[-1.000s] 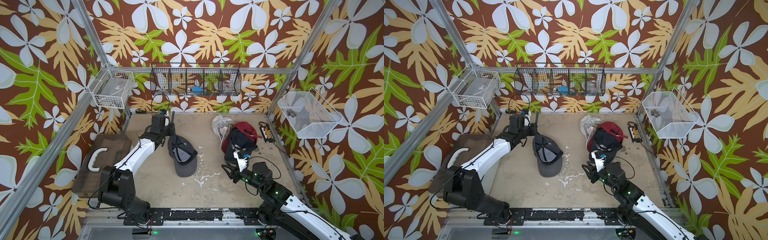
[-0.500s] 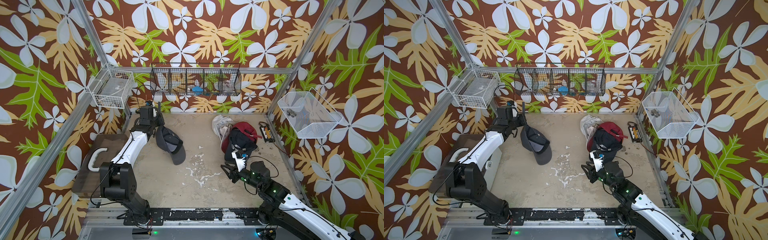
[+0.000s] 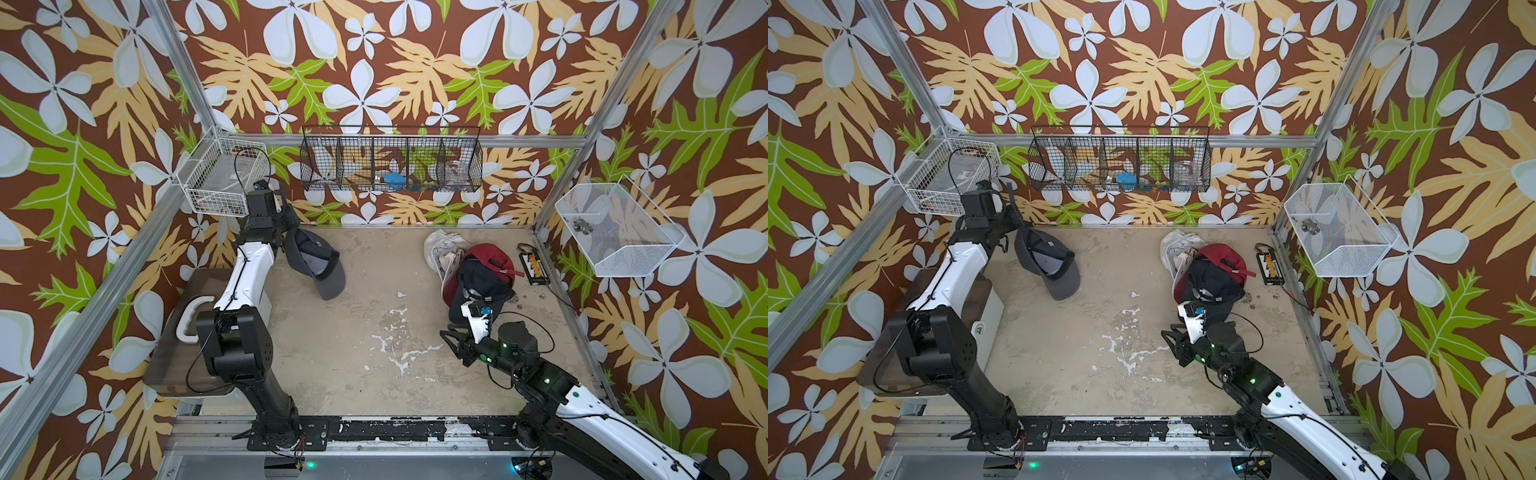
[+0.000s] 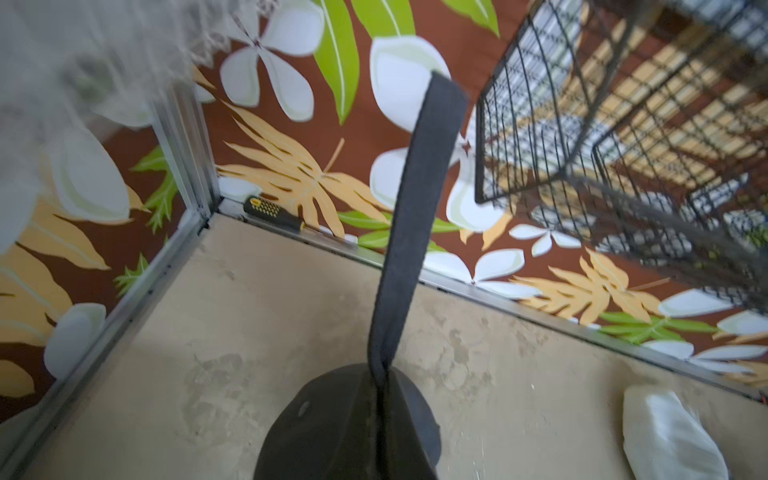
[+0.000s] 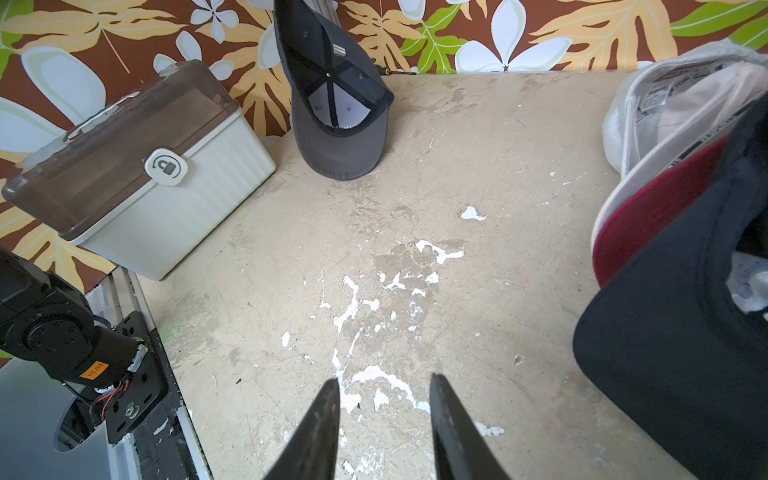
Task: Open the adjustable buckle of the baseball cap
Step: Place the baseball cap at the corner of the board.
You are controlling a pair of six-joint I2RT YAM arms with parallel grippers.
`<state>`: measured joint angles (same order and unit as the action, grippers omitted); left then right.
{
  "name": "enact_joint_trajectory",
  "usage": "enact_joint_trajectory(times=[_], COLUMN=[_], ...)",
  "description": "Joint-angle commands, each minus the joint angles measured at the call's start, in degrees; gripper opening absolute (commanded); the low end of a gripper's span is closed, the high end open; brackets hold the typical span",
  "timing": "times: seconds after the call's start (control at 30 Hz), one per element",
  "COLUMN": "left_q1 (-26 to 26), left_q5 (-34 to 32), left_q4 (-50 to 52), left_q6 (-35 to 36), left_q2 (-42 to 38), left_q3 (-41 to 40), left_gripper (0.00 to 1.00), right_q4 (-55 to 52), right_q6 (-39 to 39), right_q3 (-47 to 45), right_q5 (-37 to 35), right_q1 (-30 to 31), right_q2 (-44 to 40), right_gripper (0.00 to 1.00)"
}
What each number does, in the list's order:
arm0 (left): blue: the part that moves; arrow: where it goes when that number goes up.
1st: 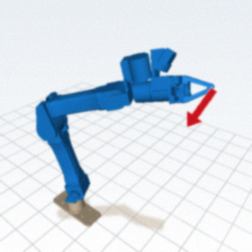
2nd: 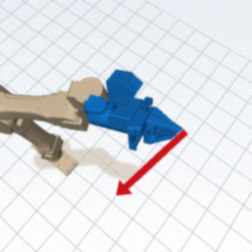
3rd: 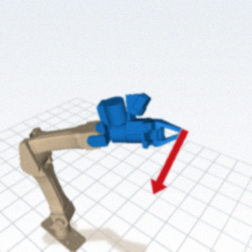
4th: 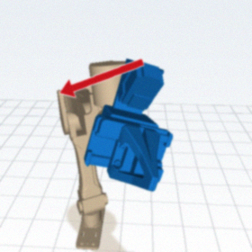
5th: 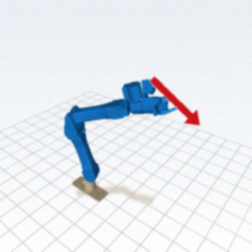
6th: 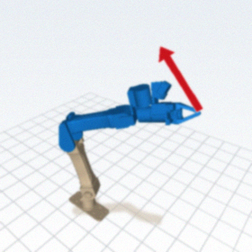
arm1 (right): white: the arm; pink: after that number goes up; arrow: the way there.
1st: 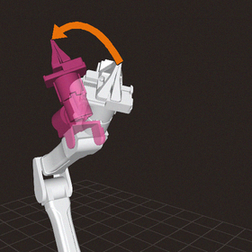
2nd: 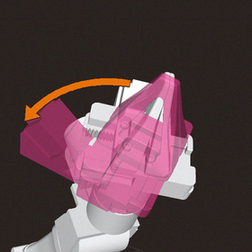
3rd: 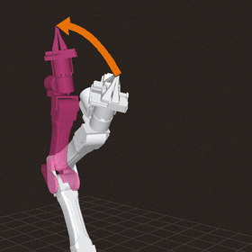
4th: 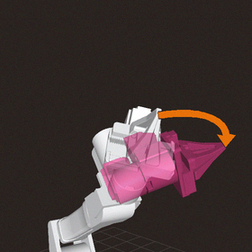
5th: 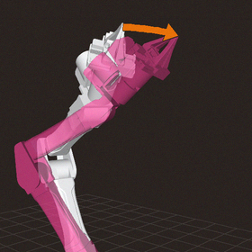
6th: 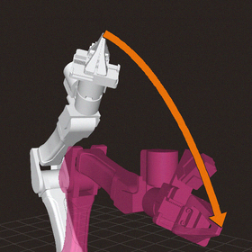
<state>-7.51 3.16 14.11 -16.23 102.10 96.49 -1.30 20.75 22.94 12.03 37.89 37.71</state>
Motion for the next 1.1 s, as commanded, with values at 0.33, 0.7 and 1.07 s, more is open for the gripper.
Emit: enact_joint_trajectory(times=[0.33,0.7,1.07], left_q1=[1.4,7.8,27.2], left_q5=[-0.5,0.7,0.9], left_q4=[-1.1,-1.6,-1.5], left_q6=[0.0,1.7,7.1], left_q2=[-5.2,-15.9,-18.7], left_q3=[-2.1,-6.8,-12.9], left_gripper=[1.00,1.00,0.99], right_q4=[1.1,-5.1,-18.6], right_q6=[-0.2,0.2,0.7], right_q3=[0.0,4.3,16.7], right_q5=[0.6,-5.7,-22.8], right_q1=[0.1,0.1,0.1], right_q2=[0.4,-5.6,-9.5], right_gripper=[0.37,0.39,0.40])
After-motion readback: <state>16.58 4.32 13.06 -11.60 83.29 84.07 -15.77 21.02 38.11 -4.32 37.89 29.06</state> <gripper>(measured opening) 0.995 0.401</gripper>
